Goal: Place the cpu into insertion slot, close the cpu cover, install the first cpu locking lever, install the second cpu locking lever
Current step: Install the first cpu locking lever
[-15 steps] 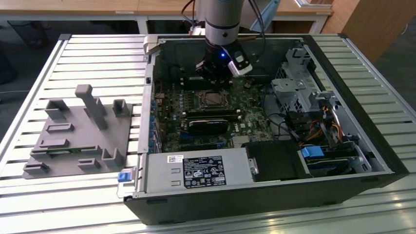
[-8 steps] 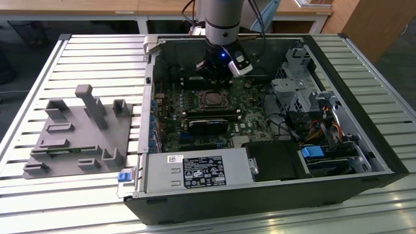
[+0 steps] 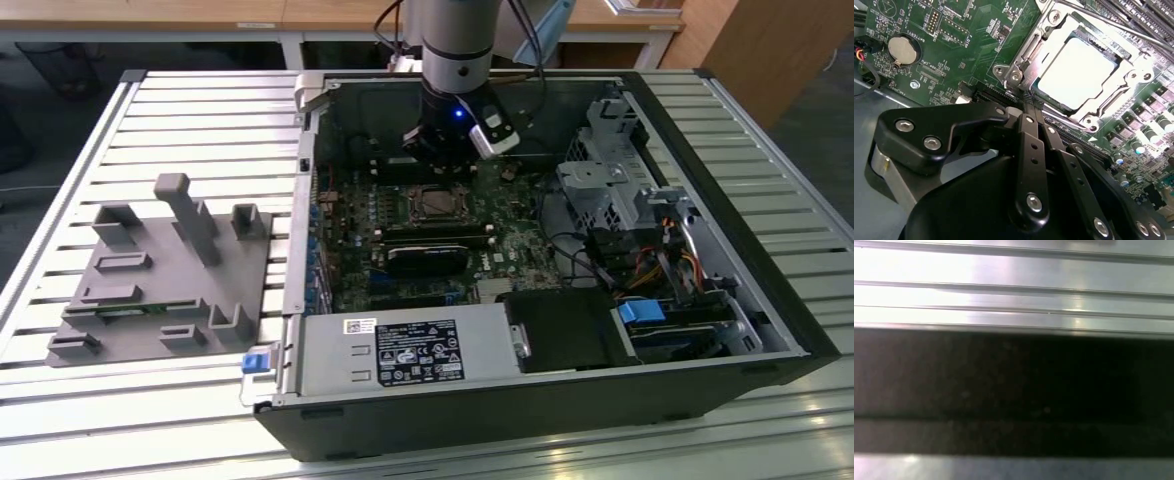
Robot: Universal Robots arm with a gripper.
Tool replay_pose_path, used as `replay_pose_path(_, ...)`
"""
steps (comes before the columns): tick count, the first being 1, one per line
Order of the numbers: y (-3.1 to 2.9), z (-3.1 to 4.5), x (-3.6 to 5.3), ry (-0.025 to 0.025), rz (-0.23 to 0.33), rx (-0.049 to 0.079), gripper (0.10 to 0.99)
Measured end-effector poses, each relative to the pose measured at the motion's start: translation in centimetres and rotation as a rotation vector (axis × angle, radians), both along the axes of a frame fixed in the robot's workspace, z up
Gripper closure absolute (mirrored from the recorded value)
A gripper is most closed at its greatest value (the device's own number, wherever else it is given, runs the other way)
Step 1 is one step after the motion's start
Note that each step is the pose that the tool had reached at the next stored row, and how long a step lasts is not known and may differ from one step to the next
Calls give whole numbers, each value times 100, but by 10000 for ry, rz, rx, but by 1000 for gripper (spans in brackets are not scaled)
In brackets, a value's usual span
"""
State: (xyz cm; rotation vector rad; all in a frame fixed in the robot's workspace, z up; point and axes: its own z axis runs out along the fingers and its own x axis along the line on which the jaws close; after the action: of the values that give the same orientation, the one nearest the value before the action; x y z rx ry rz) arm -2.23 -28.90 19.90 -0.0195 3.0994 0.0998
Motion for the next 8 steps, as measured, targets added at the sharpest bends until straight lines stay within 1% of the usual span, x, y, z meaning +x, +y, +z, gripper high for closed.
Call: replay_pose_path(8, 0, 8, 0, -3, 0, 1, 980)
